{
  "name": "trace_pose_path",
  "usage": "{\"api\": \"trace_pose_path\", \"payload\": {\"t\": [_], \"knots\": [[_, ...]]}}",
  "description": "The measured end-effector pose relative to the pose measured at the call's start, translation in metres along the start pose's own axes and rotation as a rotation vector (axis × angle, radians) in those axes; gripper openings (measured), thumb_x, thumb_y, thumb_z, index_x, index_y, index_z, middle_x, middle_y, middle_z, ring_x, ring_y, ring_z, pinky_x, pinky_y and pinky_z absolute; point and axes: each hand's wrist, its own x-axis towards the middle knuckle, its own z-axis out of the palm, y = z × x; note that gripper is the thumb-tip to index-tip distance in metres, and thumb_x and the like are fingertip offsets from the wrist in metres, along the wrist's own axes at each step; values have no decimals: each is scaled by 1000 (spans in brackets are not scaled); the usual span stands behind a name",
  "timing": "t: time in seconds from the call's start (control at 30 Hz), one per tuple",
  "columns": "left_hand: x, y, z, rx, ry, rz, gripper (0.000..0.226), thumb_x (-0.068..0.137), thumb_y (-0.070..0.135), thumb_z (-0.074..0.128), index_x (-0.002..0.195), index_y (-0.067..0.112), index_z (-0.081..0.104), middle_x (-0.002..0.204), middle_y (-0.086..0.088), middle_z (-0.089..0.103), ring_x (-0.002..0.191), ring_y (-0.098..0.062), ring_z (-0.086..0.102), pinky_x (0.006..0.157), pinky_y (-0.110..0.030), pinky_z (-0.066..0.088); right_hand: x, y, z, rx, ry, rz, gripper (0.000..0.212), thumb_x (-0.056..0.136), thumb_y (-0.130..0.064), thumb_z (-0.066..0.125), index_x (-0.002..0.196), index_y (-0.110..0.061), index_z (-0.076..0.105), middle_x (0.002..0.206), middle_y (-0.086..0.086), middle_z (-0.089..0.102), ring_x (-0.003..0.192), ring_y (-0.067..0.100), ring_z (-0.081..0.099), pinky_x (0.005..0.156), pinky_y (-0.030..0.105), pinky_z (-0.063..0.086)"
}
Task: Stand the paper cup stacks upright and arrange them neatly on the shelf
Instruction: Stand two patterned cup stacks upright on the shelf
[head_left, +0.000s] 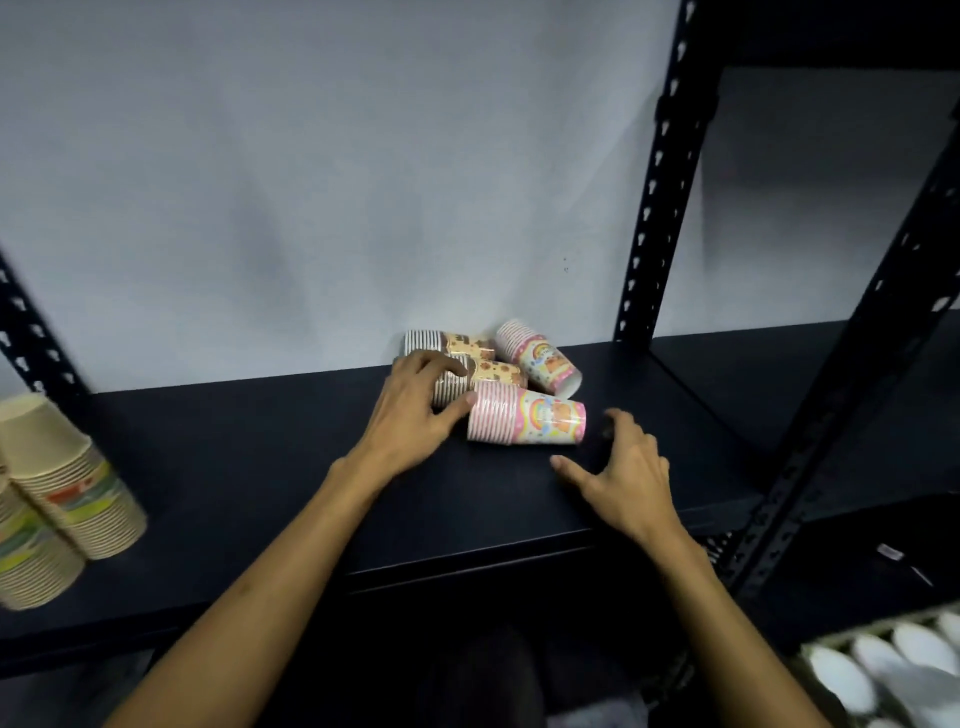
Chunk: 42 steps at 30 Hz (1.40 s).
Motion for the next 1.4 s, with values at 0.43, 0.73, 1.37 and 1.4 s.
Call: {"api": "trace_pose_path", "payload": {"t": [0.43,0.73,1.37,1.4], "knots": [[44,-45,15,141,-246,-10,64,93,65,48,147,29,45,151,-2,47,139,-23,38,114,-48,35,41,16,0,351,-107,-51,63,74,-41,86,129,-27,59,116,-8,67,108,2,61,95,26,51],[38,-41,16,-146,-128,-227,67,80,57,76,136,26,56,130,7,62,114,-11,60,90,-21,46,39,20,-4,641,-58,-63,52,71,-23,88,117,-15,65,110,-2,75,101,12,72,83,23,54],[33,-24,40,-832,-330,-417,56,70,28,86,111,10,53,118,-6,74,113,-15,69,94,-26,55,87,-9,-58,477,19,-198,83,79,-12,84,149,-24,40,118,-5,61,98,-2,66,85,15,55],[33,-26,39,-848,-356,-416,62,69,25,89,117,11,52,120,-6,73,115,-15,68,95,-26,54,88,-12,-55,437,0,-222,85,78,-14,85,149,-25,39,121,-5,60,104,2,65,91,22,56]]}}
